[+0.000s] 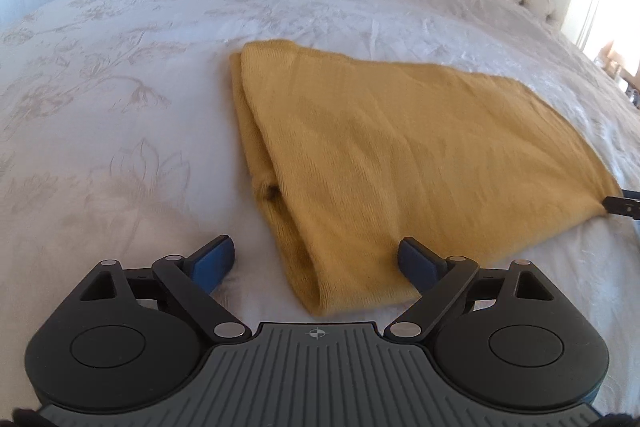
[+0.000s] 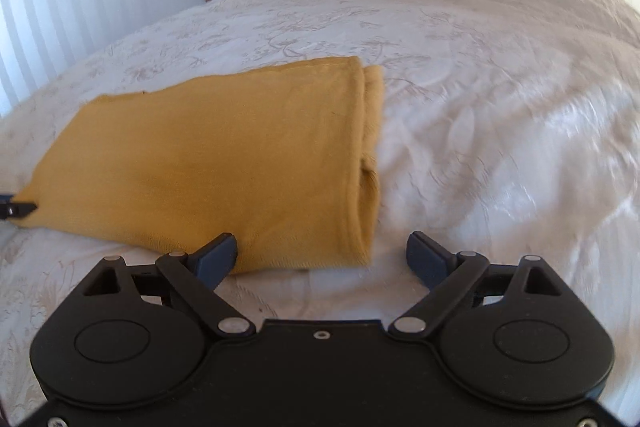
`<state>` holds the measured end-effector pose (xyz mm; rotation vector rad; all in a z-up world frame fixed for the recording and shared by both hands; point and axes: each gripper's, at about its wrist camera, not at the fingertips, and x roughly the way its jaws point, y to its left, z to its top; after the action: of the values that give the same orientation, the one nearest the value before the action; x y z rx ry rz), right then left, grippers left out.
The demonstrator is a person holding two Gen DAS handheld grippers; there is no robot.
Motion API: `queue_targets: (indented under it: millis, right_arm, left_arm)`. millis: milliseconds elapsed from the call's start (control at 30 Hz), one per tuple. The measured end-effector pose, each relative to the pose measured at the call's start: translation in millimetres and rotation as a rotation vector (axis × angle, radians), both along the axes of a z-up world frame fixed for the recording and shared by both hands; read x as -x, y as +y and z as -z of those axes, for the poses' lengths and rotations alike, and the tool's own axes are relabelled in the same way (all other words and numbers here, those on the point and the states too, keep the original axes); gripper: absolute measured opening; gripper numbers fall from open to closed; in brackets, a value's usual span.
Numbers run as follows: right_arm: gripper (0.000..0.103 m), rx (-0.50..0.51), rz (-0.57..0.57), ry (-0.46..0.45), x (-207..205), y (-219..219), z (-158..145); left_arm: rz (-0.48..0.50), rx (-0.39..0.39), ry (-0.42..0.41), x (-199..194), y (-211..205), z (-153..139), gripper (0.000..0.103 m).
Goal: Fold small clothes
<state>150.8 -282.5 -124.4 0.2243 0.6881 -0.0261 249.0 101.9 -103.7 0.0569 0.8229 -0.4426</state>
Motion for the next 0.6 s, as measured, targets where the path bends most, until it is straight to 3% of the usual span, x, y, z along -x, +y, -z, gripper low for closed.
queue_targets:
  millis: [200,400,600]
  right_arm:
    - [0.098,-0.101,-0.022,-0.057,16.6,-14.5,6.3]
    - [0.099,-0.221,-0.030,-0.146,33.7,-29.2,16.3]
    - [0.102,-0.281,-0.035,-0.158,33.0,-35.1,18.4]
  left_arm:
    - [-0.076,-0.003,0.102,6.7,0.2,-16.7,0.090]
    - [-0.189,0.164,0.086,-1.7,-17.0,-50.1,0.090]
    - [-0.161,0.106,0.057,-33.3,-86.7,-53.6,0.090]
